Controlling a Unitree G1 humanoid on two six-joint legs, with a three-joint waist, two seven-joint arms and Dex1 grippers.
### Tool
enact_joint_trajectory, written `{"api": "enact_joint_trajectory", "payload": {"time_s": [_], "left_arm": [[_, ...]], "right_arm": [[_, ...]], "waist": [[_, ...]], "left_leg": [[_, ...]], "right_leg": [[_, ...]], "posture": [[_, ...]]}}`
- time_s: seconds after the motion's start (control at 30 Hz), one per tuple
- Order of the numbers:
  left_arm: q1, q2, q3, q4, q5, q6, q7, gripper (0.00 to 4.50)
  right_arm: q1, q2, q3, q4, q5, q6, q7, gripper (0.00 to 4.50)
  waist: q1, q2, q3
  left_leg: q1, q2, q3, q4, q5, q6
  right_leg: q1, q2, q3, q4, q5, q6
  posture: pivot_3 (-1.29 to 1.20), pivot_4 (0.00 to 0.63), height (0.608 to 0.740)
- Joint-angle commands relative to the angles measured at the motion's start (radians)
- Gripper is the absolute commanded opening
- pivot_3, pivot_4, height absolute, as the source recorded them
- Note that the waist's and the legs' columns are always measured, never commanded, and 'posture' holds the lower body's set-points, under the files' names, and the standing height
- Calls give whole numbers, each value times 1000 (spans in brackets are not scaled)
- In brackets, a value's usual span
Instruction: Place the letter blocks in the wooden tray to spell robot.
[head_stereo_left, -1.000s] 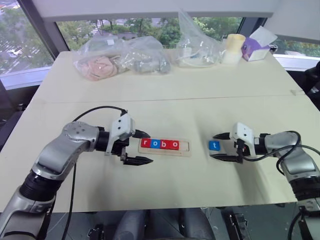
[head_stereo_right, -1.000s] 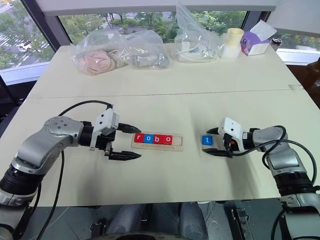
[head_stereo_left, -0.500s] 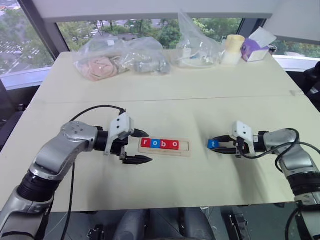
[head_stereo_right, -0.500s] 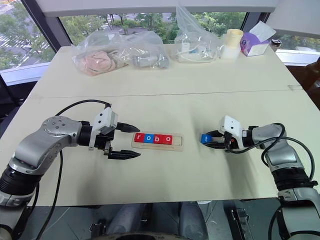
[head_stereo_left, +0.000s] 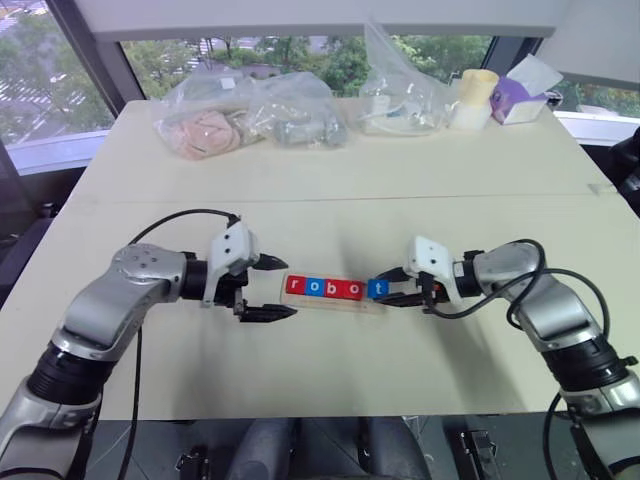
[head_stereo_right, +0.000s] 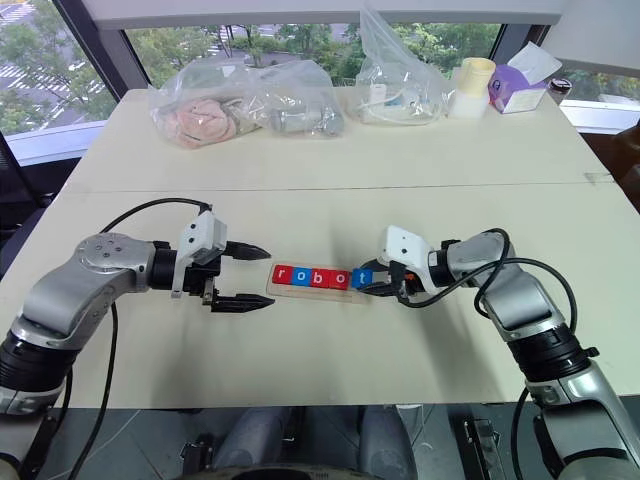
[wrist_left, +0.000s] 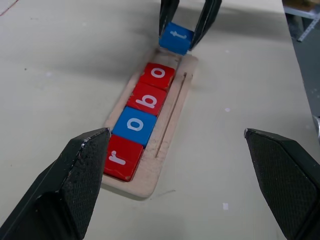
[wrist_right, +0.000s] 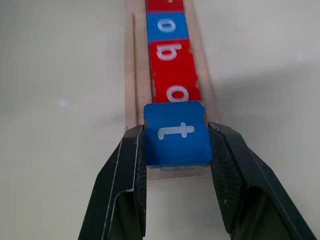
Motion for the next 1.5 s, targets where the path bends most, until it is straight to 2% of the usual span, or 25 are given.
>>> {"api": "enact_joint_trajectory", "payload": {"time_s": [0.03,0.4,0.6,1.43,1.5], "left_arm": [[-4,-4,27,-38,-12,3,19,4500],[2,-7,26,-45,-16,4,37,4500],[-1,-11,23,-41,-17,3,41,4500],[0,-25,17,-45,-8,4,49,4500],[-1,-25,16,-44,-8,4,50,4500]], "right_arm": [[-25,16,16,-2,-26,-16,-24,1158],[-9,12,14,0,-10,-10,-1,1158],[-12,4,-39,-23,64,47,19,1158],[-2,13,15,63,-2,-40,17,1158],[-2,16,15,72,-4,-44,13,2207]], "waist": [[0,0,0],[5,0,0],[5,0,0],[5,0,0],[5,0,0]], "left_leg": [[0,0,0,0,0,0],[0,0,0,0,0,0],[0,0,0,0,0,0],[0,0,0,0,0,0],[0,0,0,0,0,0]], "right_leg": [[0,0,0,0,0,0],[0,1,0,0,1,2],[0,1,0,0,1,2],[0,1,0,0,1,2],[0,1,0,0,1,2]], "posture": [[0,150,740],[0,150,740],[0,150,740],[0,150,740],[0,150,740]]}}
